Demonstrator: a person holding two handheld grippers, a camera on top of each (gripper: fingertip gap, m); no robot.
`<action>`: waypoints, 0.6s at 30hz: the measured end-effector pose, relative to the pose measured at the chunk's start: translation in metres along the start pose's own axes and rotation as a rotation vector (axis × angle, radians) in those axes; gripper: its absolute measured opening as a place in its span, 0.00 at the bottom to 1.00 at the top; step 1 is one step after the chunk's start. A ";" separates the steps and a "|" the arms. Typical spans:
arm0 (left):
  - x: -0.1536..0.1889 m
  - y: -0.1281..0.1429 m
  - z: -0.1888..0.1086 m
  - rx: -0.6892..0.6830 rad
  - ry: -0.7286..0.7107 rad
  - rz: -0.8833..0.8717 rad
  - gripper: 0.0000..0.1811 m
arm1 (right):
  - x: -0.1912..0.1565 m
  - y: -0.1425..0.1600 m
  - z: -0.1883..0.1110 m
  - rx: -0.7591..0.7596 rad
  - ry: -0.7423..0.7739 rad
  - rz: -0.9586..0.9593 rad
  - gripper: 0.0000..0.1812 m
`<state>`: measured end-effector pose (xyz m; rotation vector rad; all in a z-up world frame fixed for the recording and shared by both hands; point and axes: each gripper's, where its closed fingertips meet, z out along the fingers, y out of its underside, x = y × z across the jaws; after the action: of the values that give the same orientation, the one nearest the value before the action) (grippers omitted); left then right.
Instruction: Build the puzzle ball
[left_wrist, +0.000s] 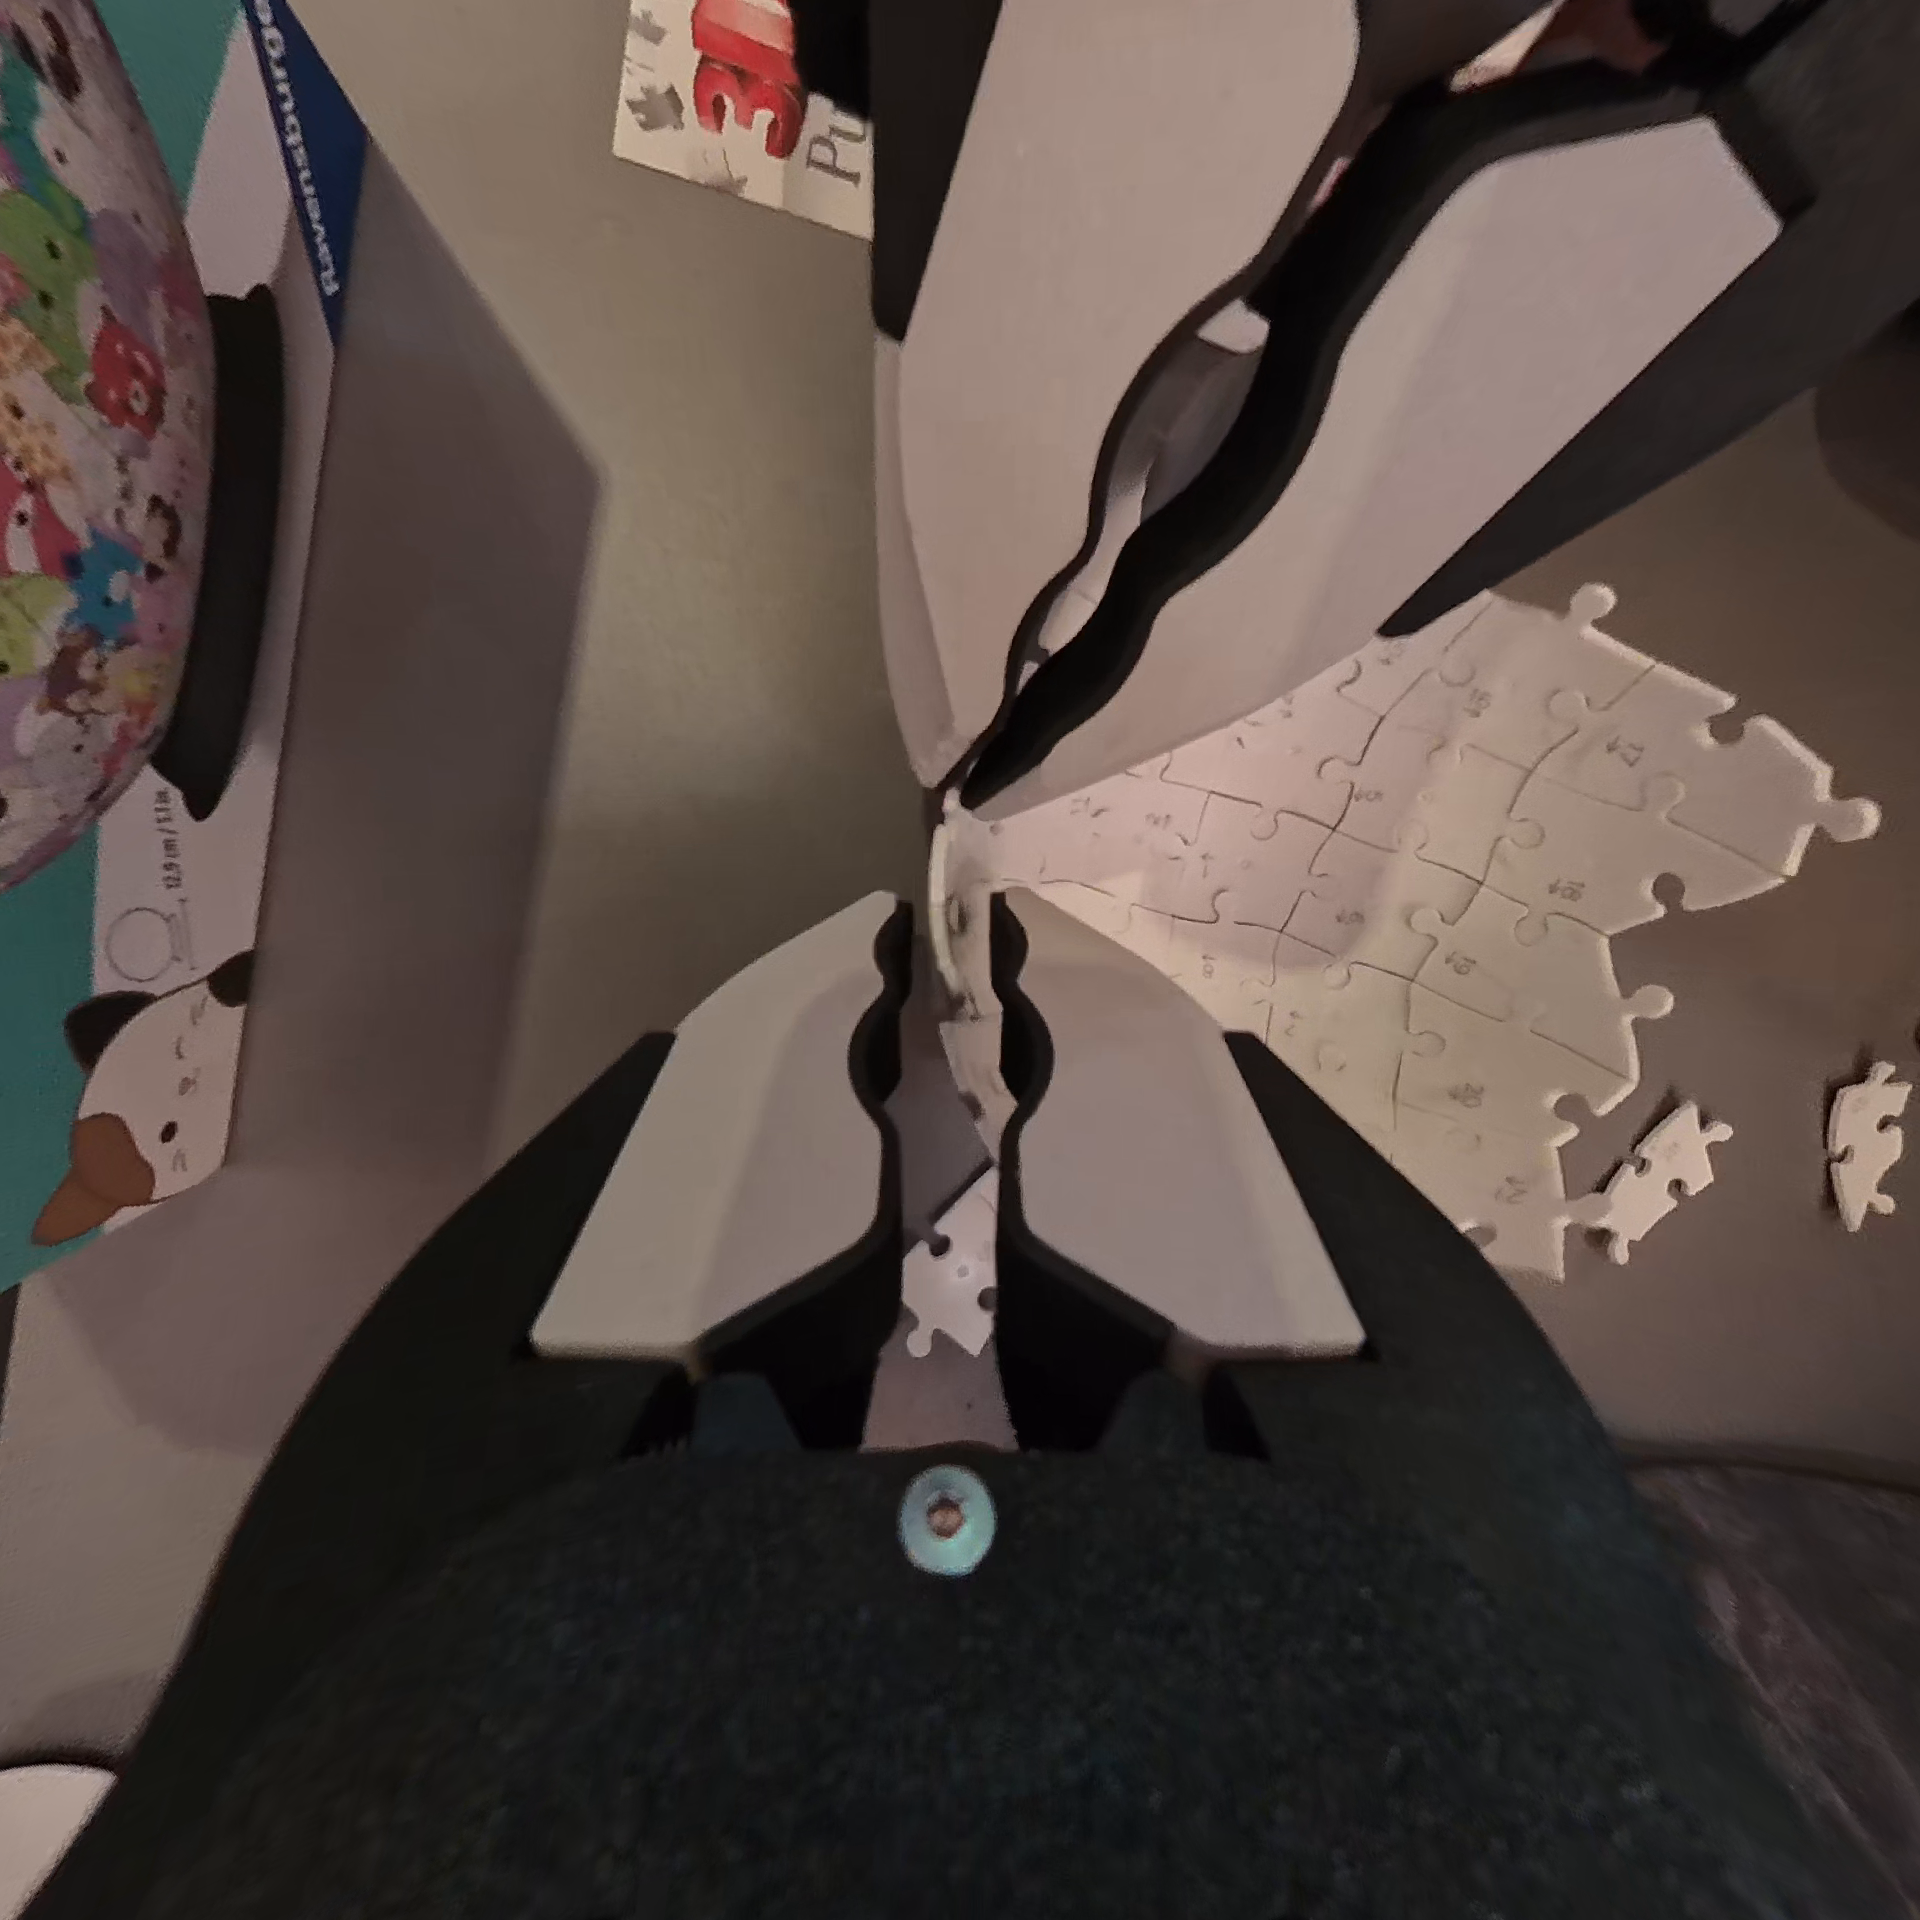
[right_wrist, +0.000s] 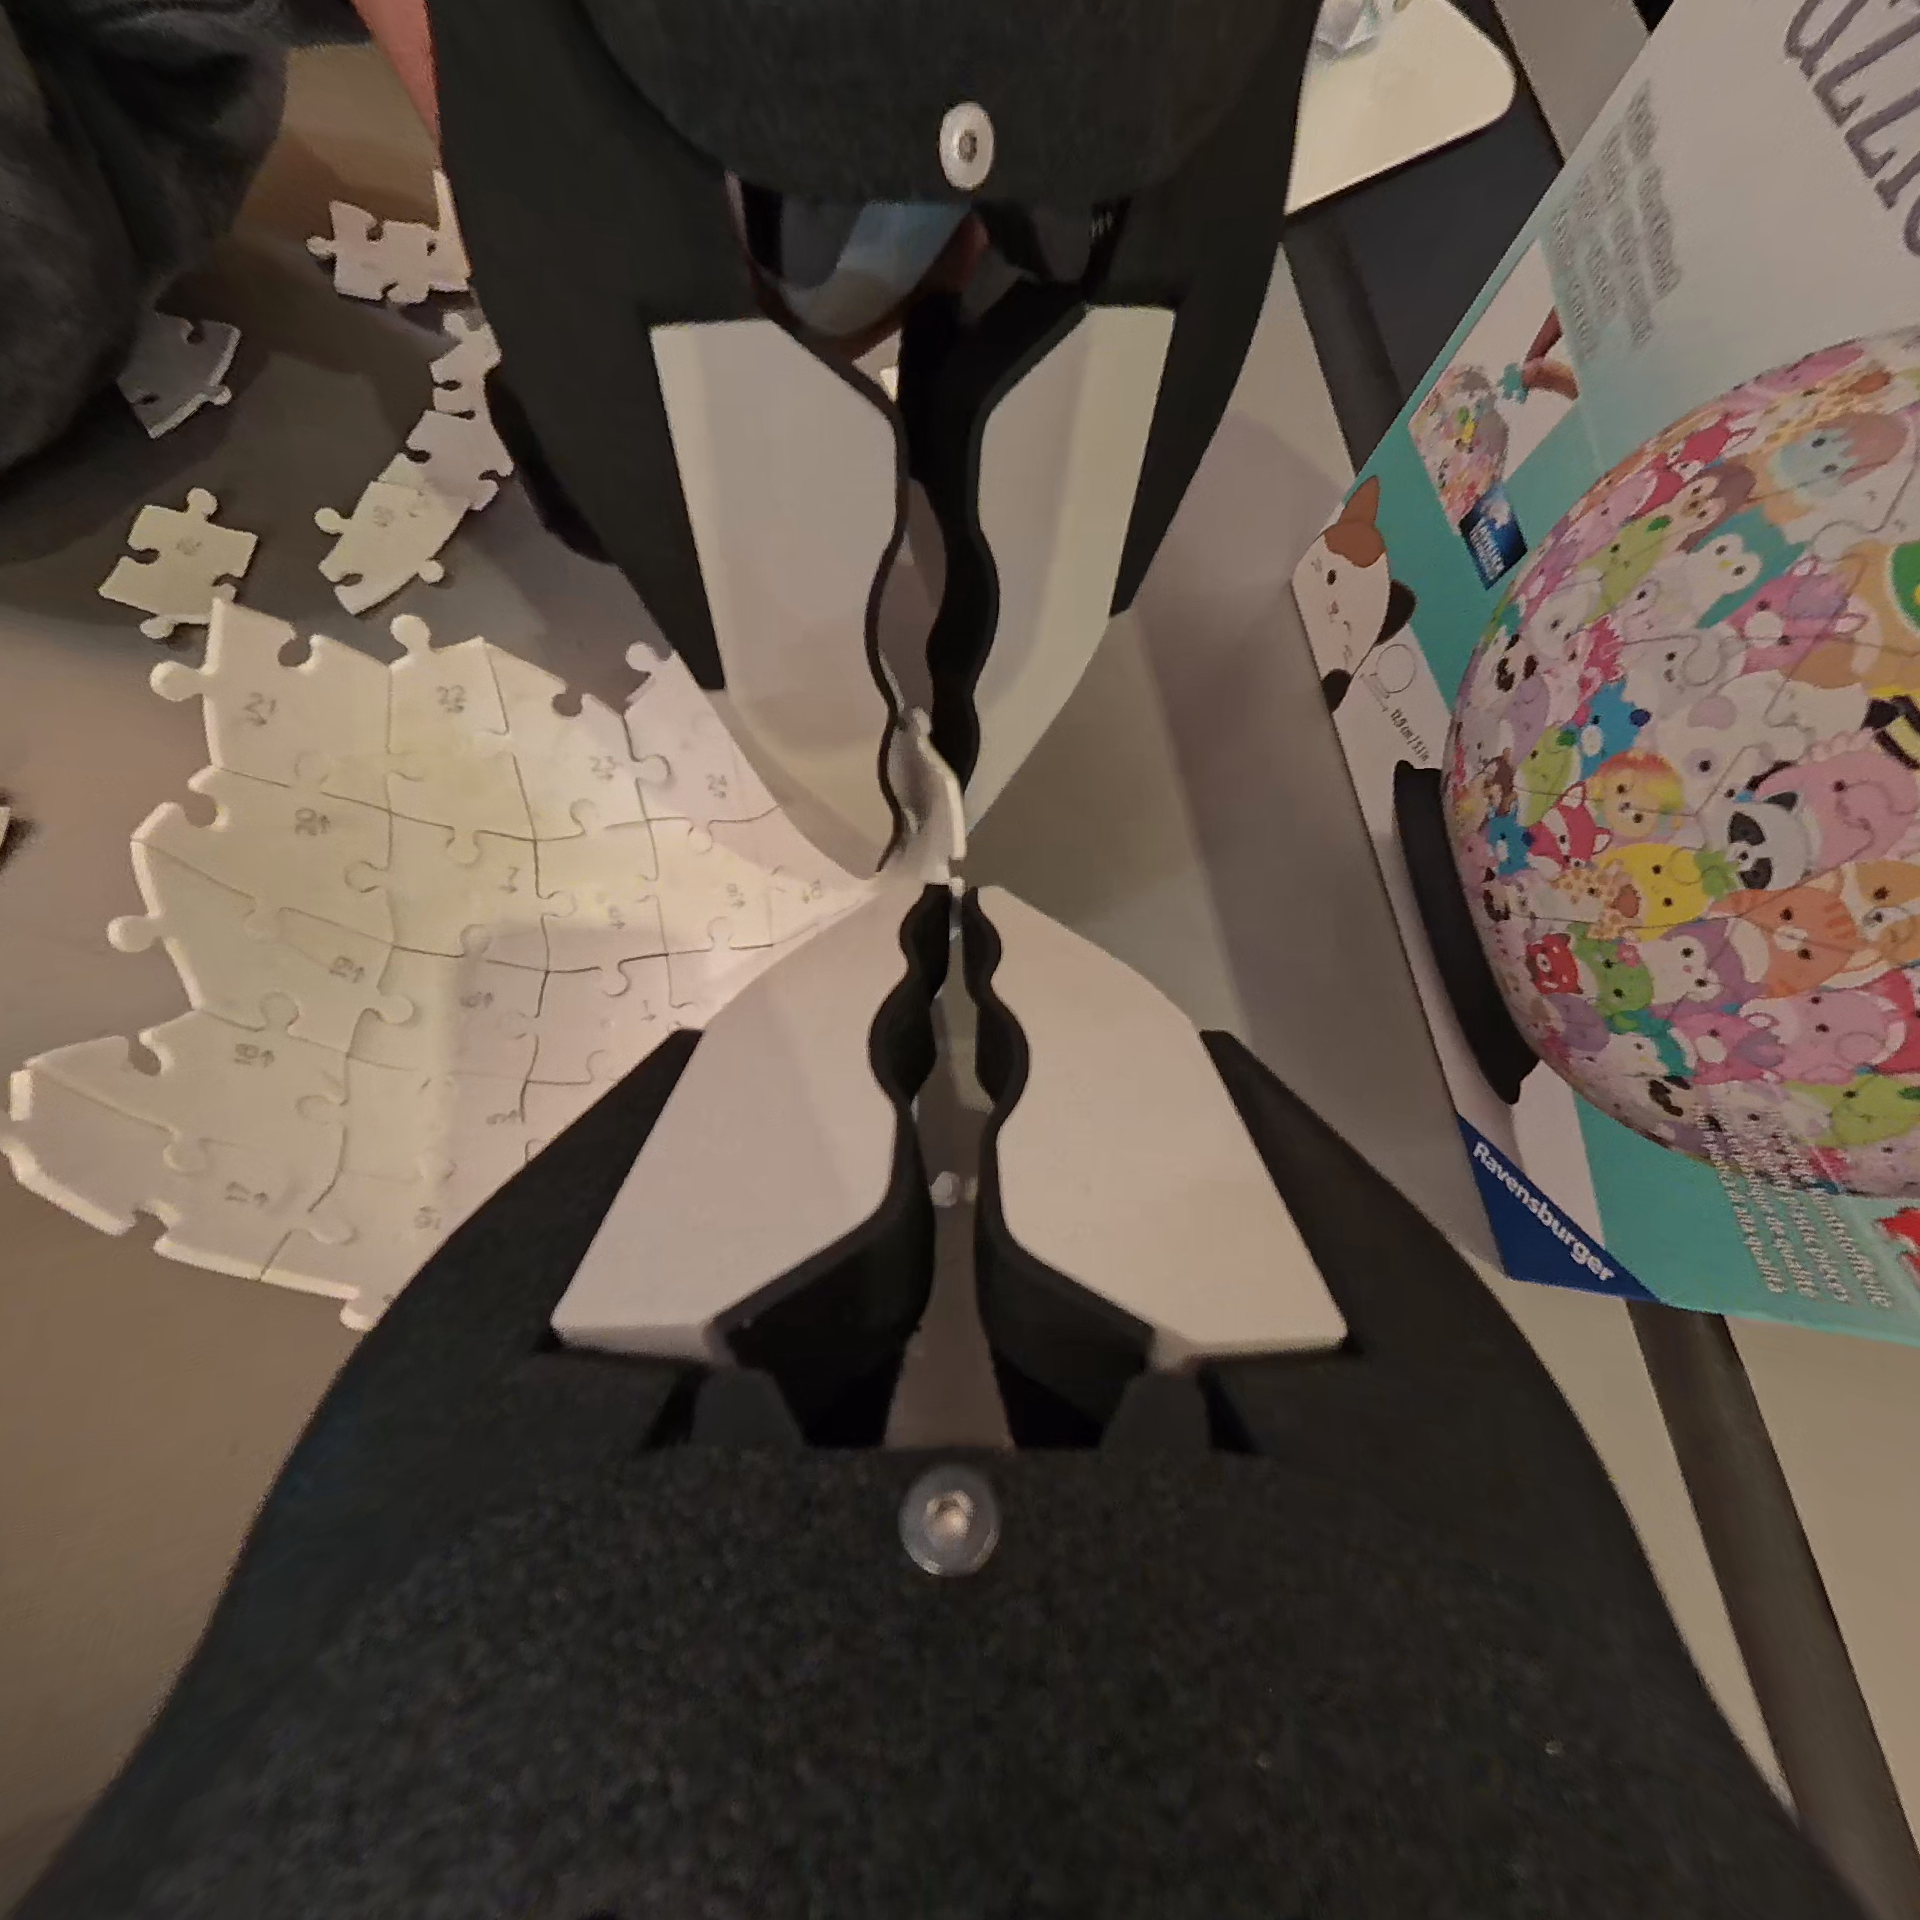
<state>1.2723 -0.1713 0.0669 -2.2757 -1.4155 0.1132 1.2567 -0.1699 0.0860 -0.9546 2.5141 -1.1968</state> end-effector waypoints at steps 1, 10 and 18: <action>0.000 0.000 -0.001 0.011 0.008 -0.006 0.09 | 0.000 0.000 0.000 0.008 -0.003 0.006 0.01; 0.002 -0.004 0.001 0.078 0.104 -0.054 0.11 | 0.002 0.000 0.001 0.034 -0.009 0.020 0.01; 0.004 -0.004 0.006 0.052 0.104 -0.050 0.06 | 0.001 0.000 0.002 0.027 -0.006 0.016 0.01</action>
<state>1.2694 -0.1640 0.0639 -2.1700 -1.3980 0.0151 1.2569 -0.1721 0.0847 -0.9288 2.4902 -1.2183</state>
